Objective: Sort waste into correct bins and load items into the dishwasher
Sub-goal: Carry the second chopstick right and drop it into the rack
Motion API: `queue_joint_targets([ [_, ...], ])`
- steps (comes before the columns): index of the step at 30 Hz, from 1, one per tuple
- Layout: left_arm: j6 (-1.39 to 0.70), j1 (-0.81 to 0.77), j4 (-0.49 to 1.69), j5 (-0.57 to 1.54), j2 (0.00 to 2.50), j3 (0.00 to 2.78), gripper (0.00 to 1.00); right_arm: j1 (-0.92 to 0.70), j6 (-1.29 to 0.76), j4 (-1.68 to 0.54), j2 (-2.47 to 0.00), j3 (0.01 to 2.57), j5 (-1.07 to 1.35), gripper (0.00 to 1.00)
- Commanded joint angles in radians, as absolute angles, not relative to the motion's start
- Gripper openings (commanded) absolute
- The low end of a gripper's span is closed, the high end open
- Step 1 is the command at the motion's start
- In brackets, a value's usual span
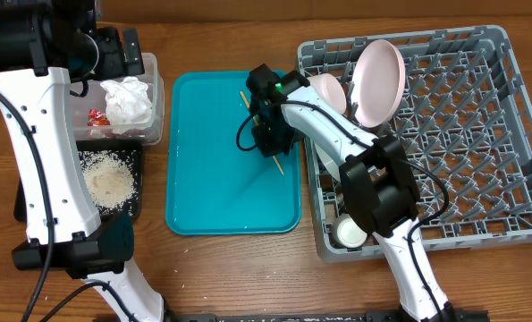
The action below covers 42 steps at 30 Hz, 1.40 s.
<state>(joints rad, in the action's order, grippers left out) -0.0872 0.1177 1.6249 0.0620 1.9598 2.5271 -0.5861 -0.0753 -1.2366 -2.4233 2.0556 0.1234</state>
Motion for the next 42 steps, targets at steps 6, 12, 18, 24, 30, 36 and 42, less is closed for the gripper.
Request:
queue_joint_targets([
  [6, -0.093, 0.104, 1.623, 0.051, 1.942, 2.548, 1.0, -0.595, -0.088, -1.472, -2.353, 2.416, 0.136, 0.04],
  [12, -0.093, 0.104, 1.623, 0.051, 1.942, 2.548, 1.0, -0.593, -0.144, -1.695, -2.352, 2.725, 0.128, 0.04],
  [18, -0.093, 0.104, 1.623, 0.051, 1.942, 2.548, 1.0, -0.593, -0.211, -1.694, -2.244, 2.744, 0.14, 0.04],
  [24, -0.093, 0.104, 1.623, 0.052, 1.942, 2.548, 1.0, -0.593, -0.214, -1.694, -2.082, 2.666, 0.132, 0.04],
  [30, -0.093, 0.104, 1.623, 0.051, 1.942, 2.548, 1.0, -0.542, -0.262, -1.694, -1.853, 2.393, 0.068, 0.04],
  [36, -0.093, 0.104, 1.623, 0.051, 1.942, 2.548, 1.0, -0.378, -0.263, -1.694, -1.633, 1.978, 0.061, 0.04],
  [42, -0.093, 0.104, 1.622, 0.051, 1.942, 2.548, 1.0, -0.284, -0.263, -1.646, -1.606, 1.59, 0.056, 0.04],
])
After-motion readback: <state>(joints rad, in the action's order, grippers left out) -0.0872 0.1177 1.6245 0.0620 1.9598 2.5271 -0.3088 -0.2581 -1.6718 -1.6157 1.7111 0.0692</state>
